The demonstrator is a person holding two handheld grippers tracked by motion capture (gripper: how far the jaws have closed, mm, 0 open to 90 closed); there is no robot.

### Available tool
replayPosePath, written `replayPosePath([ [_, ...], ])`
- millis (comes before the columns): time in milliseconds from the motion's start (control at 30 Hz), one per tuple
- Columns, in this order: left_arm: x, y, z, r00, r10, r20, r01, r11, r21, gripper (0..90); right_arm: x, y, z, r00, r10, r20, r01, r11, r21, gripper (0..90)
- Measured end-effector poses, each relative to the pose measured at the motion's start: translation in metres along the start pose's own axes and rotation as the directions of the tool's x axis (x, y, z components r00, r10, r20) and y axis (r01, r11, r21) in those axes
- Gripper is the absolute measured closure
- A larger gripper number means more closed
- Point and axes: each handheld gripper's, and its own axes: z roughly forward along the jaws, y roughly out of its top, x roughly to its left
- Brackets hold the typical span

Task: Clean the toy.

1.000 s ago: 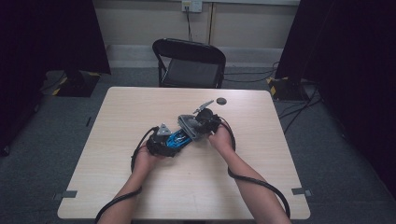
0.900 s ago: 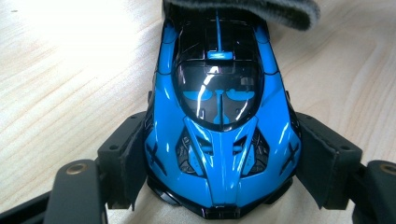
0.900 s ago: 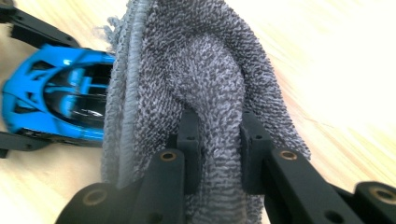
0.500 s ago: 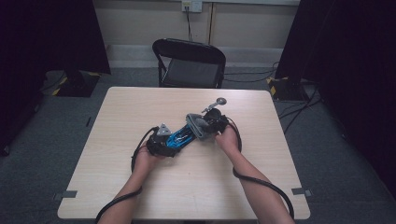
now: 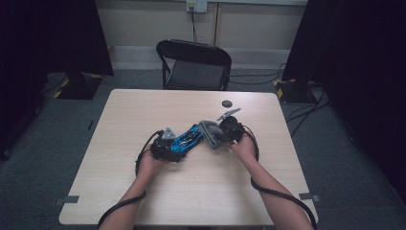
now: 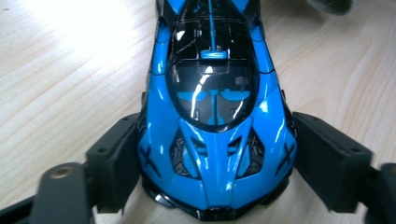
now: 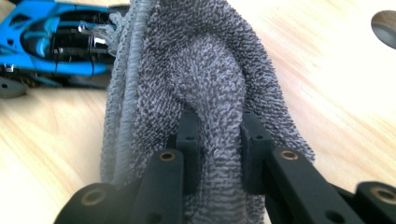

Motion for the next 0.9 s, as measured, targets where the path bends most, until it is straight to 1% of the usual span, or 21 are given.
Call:
replayPosePath([
  [133, -0.001, 0.0, -0.001, 1.0, -0.009, -0.002, 0.009, 0.9999, 0.004, 16.9, -0.002, -0.008, -0.004, 1.0, 0.005, -0.005, -0.005, 1.0, -0.001, 74.0],
  [167, -0.001, 0.001, -0.002, 1.0, -0.006, -0.005, 0.006, 1.0, 0.008, 16.9, -0.002, -0.009, -0.004, 1.0, 0.003, -0.003, -0.003, 1.0, 0.001, 73.9],
  [267, 0.001, 0.004, -0.008, 0.9997, -0.024, 0.0, 0.024, 0.9996, 0.012, 17.9, -0.003, -0.013, -0.005, 1.0, -0.002, -0.001, 0.002, 1.0, 0.008, 73.9],
  [300, 0.001, 0.005, -0.01, 0.9997, -0.024, 0.001, 0.023, 0.9997, 0.012, 17.7, -0.003, -0.014, -0.006, 1.0, -0.009, 0.004, 0.009, 1.0, 0.012, 73.9],
  [333, 0.001, 0.008, -0.013, 0.9999, -0.016, 0.0, 0.016, 0.9999, 0.005, 17.1, -0.003, -0.014, -0.006, 1.0, -0.008, 0.004, 0.008, 1.0, 0.013, 73.9],
  [400, 0.001, 0.013, -0.018, 1.0, 0.001, 0.001, -0.001, 0.9999, -0.012, 19.9, -0.004, -0.015, -0.008, 1.0, -0.004, 0.002, 0.004, 1.0, 0.01, 73.9],
  [500, -0.001, 0.025, -0.02, 0.9998, 0.008, 0.017, -0.007, 0.9993, -0.037, 21.2, -0.005, -0.015, -0.009, 1.0, -0.002, 0.003, 0.002, 1.0, 0.005, 73.9],
  [533, -0.002, 0.029, -0.02, 0.9998, 0.015, 0.011, -0.015, 0.9993, -0.034, 24.0, -0.005, -0.014, -0.01, 1.0, -0.002, 0.004, 0.002, 1.0, 0.005, 73.9],
  [567, -0.003, 0.033, -0.018, 0.9999, 0.014, 0.01, -0.014, 0.9997, -0.022, 27.4, -0.005, -0.014, -0.01, 1.0, -0.002, 0.001, 0.002, 1.0, 0.005, 73.9],
  [600, -0.003, 0.036, -0.015, 0.9998, 0.011, 0.013, -0.011, 0.9997, -0.021, 30.5, -0.004, -0.014, -0.01, 1.0, -0.002, 0.0, 0.002, 1.0, 0.005, 73.9],
  [667, -0.003, 0.041, -0.01, 0.9999, 0.015, 0.002, -0.015, 0.9999, -0.005, 34.1, -0.003, -0.014, -0.01, 1.0, -0.005, -0.004, 0.005, 1.0, 0.004, 73.9],
  [700, -0.002, 0.043, -0.007, 1.0, 0.009, 0.003, -0.009, 0.9999, 0.005, 36.1, -0.002, -0.014, -0.01, 1.0, -0.008, -0.006, 0.008, 1.0, 0.005, 73.9],
  [733, -0.001, 0.044, -0.005, 1.0, -0.001, 0.0, 0.001, 1.0, 0.005, 36.4, -0.001, -0.015, -0.01, 0.9999, -0.012, -0.007, 0.012, 1.0, 0.003, 73.9],
  [767, 0.001, 0.044, -0.003, 0.9999, -0.011, 0.012, 0.011, 0.9999, 0.003, 36.6, 0.0, -0.015, -0.01, 0.9998, -0.014, -0.011, 0.014, 1.0, 0.003, 73.9],
  [800, 0.002, 0.044, -0.001, 0.9998, -0.017, 0.013, 0.017, 0.9999, -0.001, 36.7, 0.001, -0.015, -0.01, 0.9997, -0.02, -0.011, 0.02, 1.0, 0.001, 73.9],
  [900, 0.003, 0.043, 0.003, 0.9997, -0.02, 0.013, 0.02, 0.9998, 0.009, 36.3, 0.001, -0.017, -0.01, 0.9996, -0.026, -0.011, 0.026, 1.0, 0.006, 73.9],
])
